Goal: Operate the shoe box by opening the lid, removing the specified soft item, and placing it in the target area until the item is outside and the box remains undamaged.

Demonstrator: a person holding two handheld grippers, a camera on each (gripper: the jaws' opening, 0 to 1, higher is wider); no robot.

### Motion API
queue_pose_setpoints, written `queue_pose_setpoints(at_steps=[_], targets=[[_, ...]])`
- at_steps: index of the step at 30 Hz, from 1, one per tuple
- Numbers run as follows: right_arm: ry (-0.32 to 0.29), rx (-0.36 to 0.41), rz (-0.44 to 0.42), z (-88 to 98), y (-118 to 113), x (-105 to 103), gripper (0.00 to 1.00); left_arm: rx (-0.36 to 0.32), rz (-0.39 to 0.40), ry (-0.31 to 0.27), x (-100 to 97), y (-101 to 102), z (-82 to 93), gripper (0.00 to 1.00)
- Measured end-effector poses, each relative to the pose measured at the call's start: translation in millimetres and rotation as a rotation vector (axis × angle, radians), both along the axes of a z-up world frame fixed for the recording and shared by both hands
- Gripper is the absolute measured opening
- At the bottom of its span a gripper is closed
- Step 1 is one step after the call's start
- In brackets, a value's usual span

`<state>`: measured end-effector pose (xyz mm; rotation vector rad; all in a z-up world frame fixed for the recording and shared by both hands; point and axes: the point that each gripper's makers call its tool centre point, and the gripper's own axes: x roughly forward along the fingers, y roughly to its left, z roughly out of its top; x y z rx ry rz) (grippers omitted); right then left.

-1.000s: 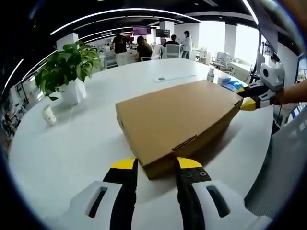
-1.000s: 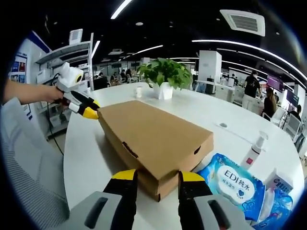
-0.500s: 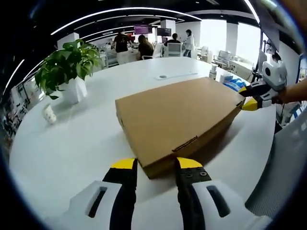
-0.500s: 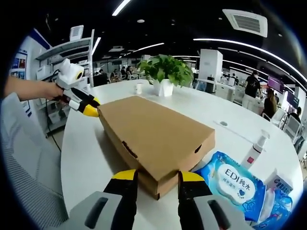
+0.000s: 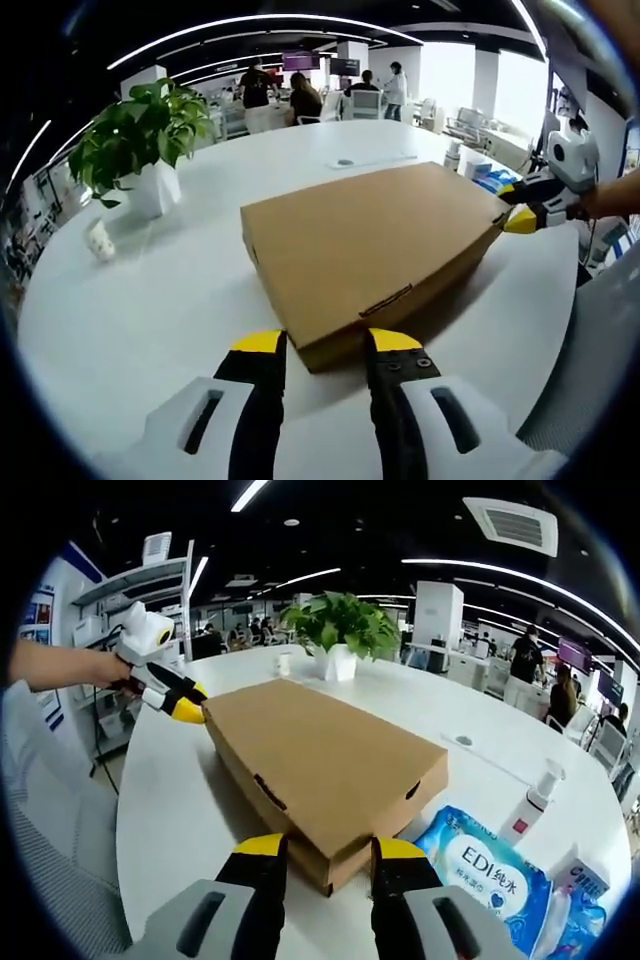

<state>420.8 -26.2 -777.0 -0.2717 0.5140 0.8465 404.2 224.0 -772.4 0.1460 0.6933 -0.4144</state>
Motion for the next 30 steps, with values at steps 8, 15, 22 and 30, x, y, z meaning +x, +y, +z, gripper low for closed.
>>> queue_pose_setpoints(at_steps=[8, 15, 22, 30], targets=[[0.006, -0.012, 0.003, 0.2, 1.3, 14.9, 0.30, 0.010, -0.009, 0.010, 13.6, 0.1, -1.8, 0.31], [0.012, -0.017, -0.009, 0.6, 2.3, 25.8, 0.30, 0.018, -0.020, 0.017, 27.8, 0.3, -1.4, 0.31], [0.016, -0.028, -0.013, 1.1, 1.8, 33.9, 0.30, 0.021, -0.027, 0.022, 37.0, -0.9, -0.7, 0.32], [0.036, -0.019, -0.022, 0.7, 0.9, 35.4, 0.30, 0.026, -0.034, 0.032, 38.3, -1.1, 0.0, 0.32]])
